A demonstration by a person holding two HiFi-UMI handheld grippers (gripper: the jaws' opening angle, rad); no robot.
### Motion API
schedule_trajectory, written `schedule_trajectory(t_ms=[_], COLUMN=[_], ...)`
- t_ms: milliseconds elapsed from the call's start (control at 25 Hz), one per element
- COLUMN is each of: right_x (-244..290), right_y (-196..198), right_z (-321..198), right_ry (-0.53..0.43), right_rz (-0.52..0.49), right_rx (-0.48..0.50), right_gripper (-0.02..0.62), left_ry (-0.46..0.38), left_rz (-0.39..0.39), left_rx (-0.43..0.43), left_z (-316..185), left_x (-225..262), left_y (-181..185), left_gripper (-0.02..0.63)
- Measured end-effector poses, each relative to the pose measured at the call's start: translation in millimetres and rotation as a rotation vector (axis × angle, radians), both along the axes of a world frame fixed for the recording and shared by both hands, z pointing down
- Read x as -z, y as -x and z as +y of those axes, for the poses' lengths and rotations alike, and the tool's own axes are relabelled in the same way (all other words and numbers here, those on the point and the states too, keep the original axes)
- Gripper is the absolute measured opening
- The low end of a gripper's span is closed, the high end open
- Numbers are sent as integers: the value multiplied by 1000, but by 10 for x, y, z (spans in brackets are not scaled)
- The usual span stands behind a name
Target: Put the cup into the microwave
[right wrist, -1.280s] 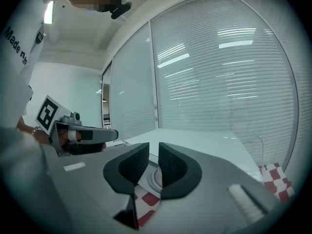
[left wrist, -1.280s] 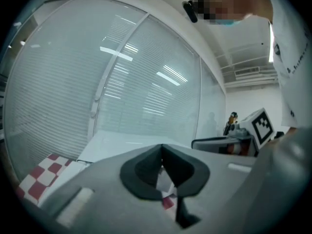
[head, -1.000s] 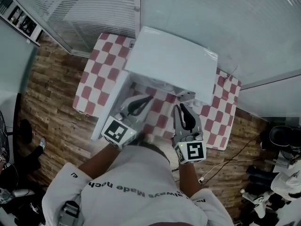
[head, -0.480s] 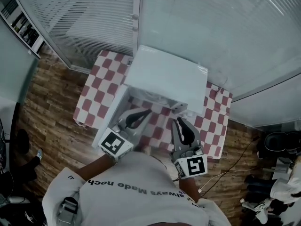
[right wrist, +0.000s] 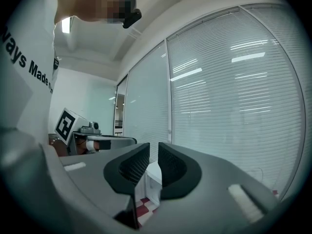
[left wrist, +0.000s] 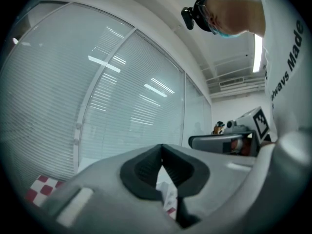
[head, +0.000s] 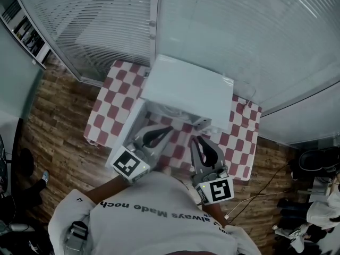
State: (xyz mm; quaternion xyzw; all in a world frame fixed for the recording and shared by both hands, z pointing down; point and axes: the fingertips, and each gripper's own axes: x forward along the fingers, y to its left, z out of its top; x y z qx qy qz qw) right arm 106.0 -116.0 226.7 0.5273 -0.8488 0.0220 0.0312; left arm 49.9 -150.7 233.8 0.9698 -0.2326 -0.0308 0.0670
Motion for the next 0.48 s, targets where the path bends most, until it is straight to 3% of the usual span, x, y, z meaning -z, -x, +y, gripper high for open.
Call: schedule_trajectory(t_ms=[480], right_x=[-1], right_y=[-36], right_z=[-59], right_ry=[-1], right_rz=[-13], right_rx=[-22], right_gripper=[55], left_ry=[10], left_rz=[0], left_rx=[-13], left_z=[-2], left_x=[-64], left_y=[-11], left_gripper=[5])
